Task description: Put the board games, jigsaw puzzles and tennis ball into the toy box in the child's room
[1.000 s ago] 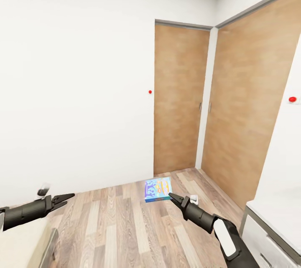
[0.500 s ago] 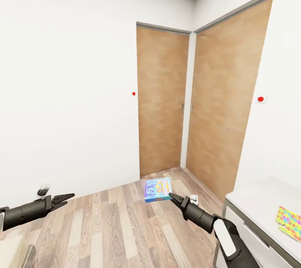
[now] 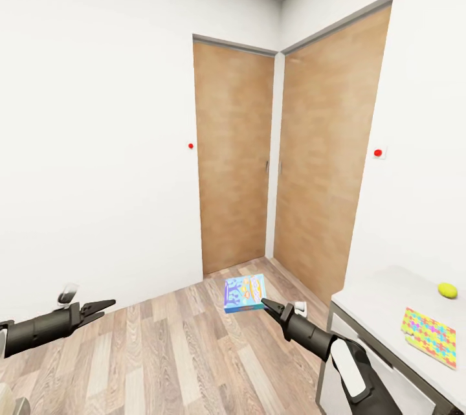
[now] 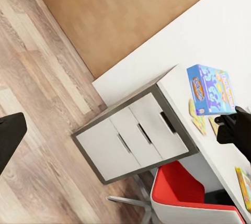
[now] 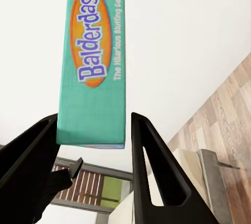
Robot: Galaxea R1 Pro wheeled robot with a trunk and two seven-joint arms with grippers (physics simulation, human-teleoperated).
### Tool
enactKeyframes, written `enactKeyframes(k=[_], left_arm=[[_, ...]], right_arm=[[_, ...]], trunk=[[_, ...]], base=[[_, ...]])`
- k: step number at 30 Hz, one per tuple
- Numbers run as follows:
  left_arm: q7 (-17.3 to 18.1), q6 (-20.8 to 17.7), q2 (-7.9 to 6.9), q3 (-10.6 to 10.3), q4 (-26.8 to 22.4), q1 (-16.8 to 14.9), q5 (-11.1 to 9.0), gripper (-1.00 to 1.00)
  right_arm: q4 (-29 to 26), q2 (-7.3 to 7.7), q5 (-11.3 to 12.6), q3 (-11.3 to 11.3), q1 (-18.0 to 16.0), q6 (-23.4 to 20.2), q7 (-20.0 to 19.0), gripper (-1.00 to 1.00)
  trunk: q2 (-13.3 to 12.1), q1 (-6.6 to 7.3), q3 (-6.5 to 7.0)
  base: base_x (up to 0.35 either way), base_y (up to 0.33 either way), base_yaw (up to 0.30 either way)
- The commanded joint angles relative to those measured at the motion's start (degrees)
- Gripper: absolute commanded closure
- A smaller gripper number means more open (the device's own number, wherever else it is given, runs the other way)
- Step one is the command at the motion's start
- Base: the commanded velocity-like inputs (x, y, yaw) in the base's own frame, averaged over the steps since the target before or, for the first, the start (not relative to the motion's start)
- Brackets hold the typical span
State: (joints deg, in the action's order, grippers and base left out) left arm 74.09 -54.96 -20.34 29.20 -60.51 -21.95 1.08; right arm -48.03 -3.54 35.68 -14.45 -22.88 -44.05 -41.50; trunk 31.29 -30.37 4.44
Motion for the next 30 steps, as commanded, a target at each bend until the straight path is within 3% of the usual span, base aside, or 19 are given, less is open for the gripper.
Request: enactKeyframes(k=[1,10,23,30], left_arm=[[0.3,-0.6,-0.02,0.1,0.0,0.0,0.1,-1.00],[0.3,-0.6,-0.03,0.1,0.0,0.0,0.1,-1.00],[0.3,-0.7,-0.02,0.1,0.0,0.0,0.1,-1.00],[0.4,-0.7,-0.05,0.0,0.0,0.0,0.0,-1.00]], right_arm=[[0.0,-0.06,0.0,-0.2,0.0,-0.3,-0.2,1.00],[-0.1,-0.08,0.0,-0.2,0.0,-0.1,-0.2,1.00],[-0.1,-0.09,0.0,-0.1,-0.1,0.2,-0.2,1.00],[-0.1,-0.06,-0.1,-0.1,0.0,0.2,-0.1,1.00]], trunk=[[0.0,-0.02,-0.02],[0.0,-0.02,0.02],[0.0,-0.02,0.72],[0.0,-0.02,0.79]], base=[[0.000,0.000,-0.009],[0.000,0.000,-0.015],[0.000,0.000,-0.202],[0.000,0.000,-0.044]])
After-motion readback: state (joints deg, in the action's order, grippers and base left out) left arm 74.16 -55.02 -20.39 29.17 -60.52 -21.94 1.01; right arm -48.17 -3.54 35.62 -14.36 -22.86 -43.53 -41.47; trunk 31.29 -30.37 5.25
